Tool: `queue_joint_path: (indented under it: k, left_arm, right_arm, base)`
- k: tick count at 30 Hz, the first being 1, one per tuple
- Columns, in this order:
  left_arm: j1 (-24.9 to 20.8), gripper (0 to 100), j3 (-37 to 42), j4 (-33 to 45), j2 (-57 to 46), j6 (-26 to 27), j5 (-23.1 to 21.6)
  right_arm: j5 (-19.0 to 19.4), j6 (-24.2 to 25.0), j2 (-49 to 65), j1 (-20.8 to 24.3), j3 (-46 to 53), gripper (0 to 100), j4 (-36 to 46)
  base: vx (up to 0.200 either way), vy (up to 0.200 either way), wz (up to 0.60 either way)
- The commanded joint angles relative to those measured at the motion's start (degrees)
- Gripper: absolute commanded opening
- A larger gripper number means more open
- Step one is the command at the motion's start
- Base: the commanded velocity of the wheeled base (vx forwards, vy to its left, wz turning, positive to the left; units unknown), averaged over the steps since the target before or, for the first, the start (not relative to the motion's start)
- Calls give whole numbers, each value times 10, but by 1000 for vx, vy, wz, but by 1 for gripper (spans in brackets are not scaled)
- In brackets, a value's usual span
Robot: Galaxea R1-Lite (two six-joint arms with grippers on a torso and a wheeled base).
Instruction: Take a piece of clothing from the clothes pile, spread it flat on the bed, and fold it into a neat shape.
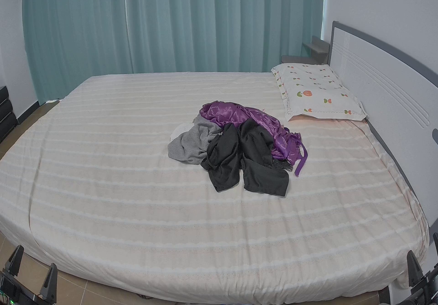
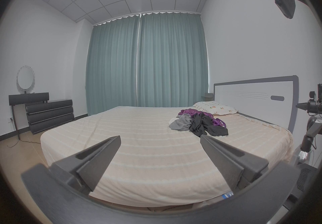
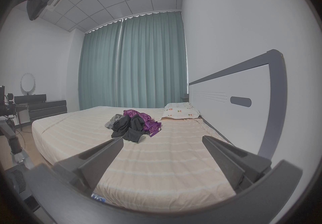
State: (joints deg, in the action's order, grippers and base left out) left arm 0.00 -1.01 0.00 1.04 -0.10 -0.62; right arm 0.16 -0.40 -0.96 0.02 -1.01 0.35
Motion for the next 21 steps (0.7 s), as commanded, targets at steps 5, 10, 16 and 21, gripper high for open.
queue_joint_path:
  k: [5,10,16,21]
  left_arm:
    - [0,100,10,0,-9,-1,0]
    - [0,100,10,0,-10,-1,0]
    - [0,100,10,0,-9,0,0]
    - [0,100,10,0,-9,0,0]
  right_arm:
    - [1,-7,-10,-1,7,100,3]
    - [4,28,-54,-4,-100,100,-17]
    - [35,10,-222,17,-142,100,-12]
    - [52,11,-367,53,-123,100,-58]
  base:
    - [0,0,0]
    - [0,0,0]
    - [0,0,0]
    - [0,0,0]
